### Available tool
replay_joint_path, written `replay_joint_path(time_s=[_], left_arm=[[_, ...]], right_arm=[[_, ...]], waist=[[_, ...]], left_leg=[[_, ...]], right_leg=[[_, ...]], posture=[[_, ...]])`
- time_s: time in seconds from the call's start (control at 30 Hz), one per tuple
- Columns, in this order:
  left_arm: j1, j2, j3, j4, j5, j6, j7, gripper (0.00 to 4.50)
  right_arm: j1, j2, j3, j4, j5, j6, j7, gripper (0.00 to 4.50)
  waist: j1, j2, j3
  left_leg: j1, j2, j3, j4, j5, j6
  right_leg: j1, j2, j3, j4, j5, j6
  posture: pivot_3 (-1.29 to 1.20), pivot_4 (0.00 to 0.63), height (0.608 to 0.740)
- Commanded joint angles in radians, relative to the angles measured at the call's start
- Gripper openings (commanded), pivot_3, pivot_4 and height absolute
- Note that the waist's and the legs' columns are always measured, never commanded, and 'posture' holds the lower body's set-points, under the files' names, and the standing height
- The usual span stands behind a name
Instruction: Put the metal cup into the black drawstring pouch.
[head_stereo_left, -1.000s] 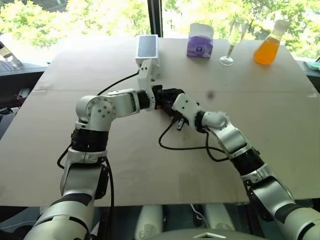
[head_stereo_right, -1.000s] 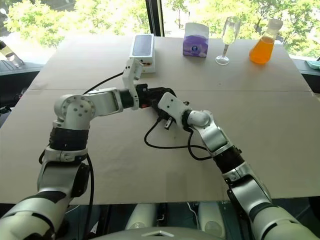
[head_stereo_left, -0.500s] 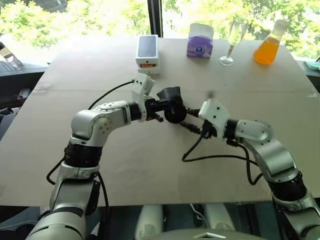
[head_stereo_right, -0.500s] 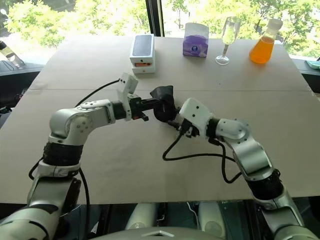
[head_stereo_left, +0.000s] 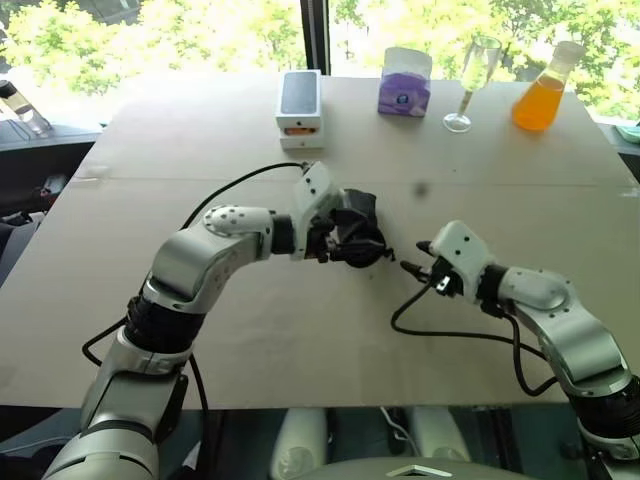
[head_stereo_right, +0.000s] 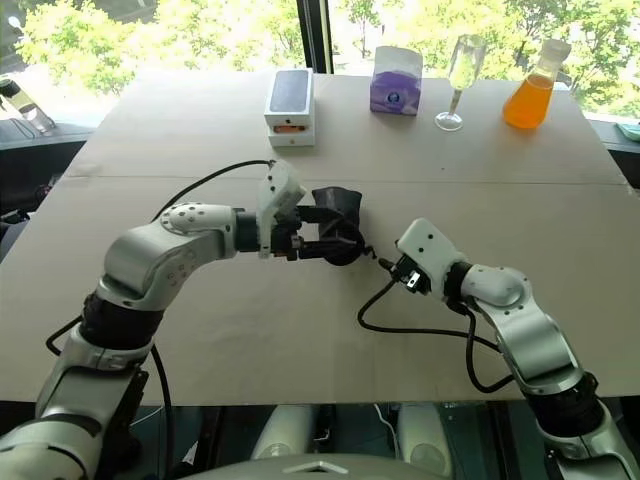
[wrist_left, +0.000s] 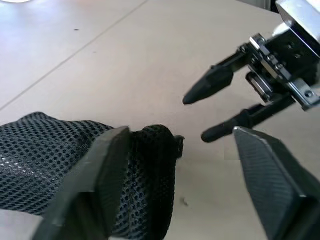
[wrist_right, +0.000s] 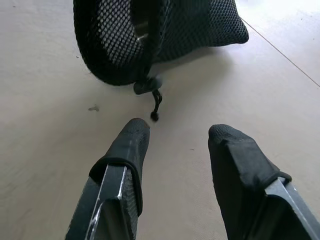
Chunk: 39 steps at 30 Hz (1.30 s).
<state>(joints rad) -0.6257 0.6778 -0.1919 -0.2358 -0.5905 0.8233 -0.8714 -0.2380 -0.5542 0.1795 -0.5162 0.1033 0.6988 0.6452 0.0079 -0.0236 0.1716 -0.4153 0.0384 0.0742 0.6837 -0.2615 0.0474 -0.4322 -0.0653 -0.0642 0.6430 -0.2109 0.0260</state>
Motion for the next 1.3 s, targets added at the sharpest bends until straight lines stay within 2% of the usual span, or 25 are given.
replay_joint_path(time_s=[0.03,0.1,0.23,0.37,0.47,0.57,0.63,0.7,0.77,0.87,1.0,1.17,1.3], left_arm=[[0.046,0.026,0.139,-0.027,-0.046,-0.061,-0.049,3.61],[0.086,0.064,0.186,-0.031,-0.058,-0.114,-0.127,3.61],[0.141,0.148,0.247,-0.051,-0.119,-0.105,-0.255,3.61],[0.201,0.179,0.255,-0.090,-0.091,-0.156,-0.282,3.61],[0.220,0.170,0.263,-0.114,-0.090,-0.171,-0.265,3.61],[0.233,0.179,0.250,-0.123,-0.064,-0.188,-0.259,4.46],[0.185,0.102,0.240,-0.073,-0.001,-0.231,-0.145,4.49],[0.070,0.022,0.250,0.005,-0.010,-0.190,-0.049,4.49],[-0.039,-0.004,0.230,0.107,0.054,-0.219,-0.016,4.49],[-0.100,0.000,0.222,0.176,0.091,-0.250,-0.038,4.49],[-0.076,-0.008,0.214,0.129,0.068,-0.214,-0.056,4.49],[0.034,-0.056,0.211,0.005,0.004,-0.120,-0.016,4.49],[0.085,-0.045,0.237,-0.030,-0.033,-0.082,-0.019,4.49]], right_arm=[[0.015,-0.012,-0.051,-0.023,0.016,-0.027,-0.006,2.07],[0.026,-0.004,-0.061,-0.010,0.031,-0.034,-0.006,2.07],[0.022,0.016,-0.037,0.051,0.033,-0.086,-0.004,2.07],[-0.001,0.042,0.001,0.111,0.020,-0.142,0.007,2.07],[0.010,0.034,0.000,0.068,0.063,-0.111,0.040,2.07],[0.039,0.012,-0.014,0.025,0.091,-0.091,0.059,2.07],[0.044,0.011,-0.016,0.026,0.094,-0.096,0.055,2.07],[0.037,0.012,-0.004,0.048,0.080,-0.106,0.046,2.07],[0.022,0.017,-0.002,0.062,0.073,-0.110,0.038,2.07],[0.006,0.025,-0.013,0.061,0.074,-0.109,0.023,2.07],[-0.001,0.038,-0.020,0.039,0.091,-0.094,0.010,2.07],[-0.005,0.092,-0.007,-0.002,0.125,-0.059,-0.015,2.07],[0.015,0.087,0.007,-0.039,0.155,-0.026,0.005,2.07]], waist=[[0.000,0.000,0.000],[0.003,0.000,0.000],[0.003,0.000,0.000],[0.006,0.000,0.000],[0.006,0.000,0.000],[0.006,0.000,0.000],[0.007,0.001,0.000],[0.014,0.000,0.000],[0.013,-0.001,0.001],[0.002,-0.001,0.001],[-0.006,-0.001,0.000],[-0.001,-0.001,0.000],[0.007,0.000,0.000]], left_leg=[[0.000,0.000,0.000,0.000,0.000,0.000],[0.000,0.001,0.000,0.000,0.000,0.000],[0.000,0.000,0.000,0.001,0.000,0.000],[0.000,0.000,0.000,0.001,0.000,0.000],[-0.001,0.000,0.000,0.001,0.000,0.000],[-0.001,0.000,0.000,0.001,0.000,0.000],[0.000,0.000,0.000,0.001,0.000,0.000],[0.000,0.000,-0.001,0.001,0.000,0.000],[-0.001,-0.001,-0.002,0.004,0.000,0.001],[0.001,-0.001,0.000,0.004,-0.001,0.002],[0.000,0.000,0.000,0.003,0.000,0.000],[-0.001,0.000,0.000,0.001,0.000,0.001],[0.000,0.000,0.000,0.002,0.000,0.001]], right_leg=[[0.000,0.000,0.000,0.000,0.000,0.000],[0.000,0.000,0.000,0.000,0.000,0.000],[0.000,0.000,0.000,0.000,0.000,0.000],[0.000,-0.001,0.000,0.000,0.000,0.000],[0.000,-0.001,0.000,0.000,0.000,0.000],[0.000,-0.001,0.000,0.000,0.000,0.000],[0.000,-0.001,0.000,0.000,0.000,0.000],[0.001,-0.001,-0.001,0.000,0.000,0.000],[0.002,0.000,-0.003,0.000,0.000,0.000],[0.002,0.001,0.000,0.002,0.001,0.000],[0.000,0.002,0.002,0.002,0.000,-0.001],[0.000,0.001,0.001,0.001,0.001,0.000],[0.000,0.000,0.001,0.001,0.001,0.000]], posture=[[0.00,0.150,0.737],[0.00,0.150,0.737],[0.00,0.150,0.737],[0.00,0.150,0.737],[0.00,0.150,0.737],[0.00,0.150,0.737],[0.00,0.150,0.737],[0.00,0.150,0.737],[0.00,0.150,0.737],[0.00,0.150,0.737],[0.00,0.150,0.737],[0.00,0.150,0.737],[0.00,0.150,0.737]])
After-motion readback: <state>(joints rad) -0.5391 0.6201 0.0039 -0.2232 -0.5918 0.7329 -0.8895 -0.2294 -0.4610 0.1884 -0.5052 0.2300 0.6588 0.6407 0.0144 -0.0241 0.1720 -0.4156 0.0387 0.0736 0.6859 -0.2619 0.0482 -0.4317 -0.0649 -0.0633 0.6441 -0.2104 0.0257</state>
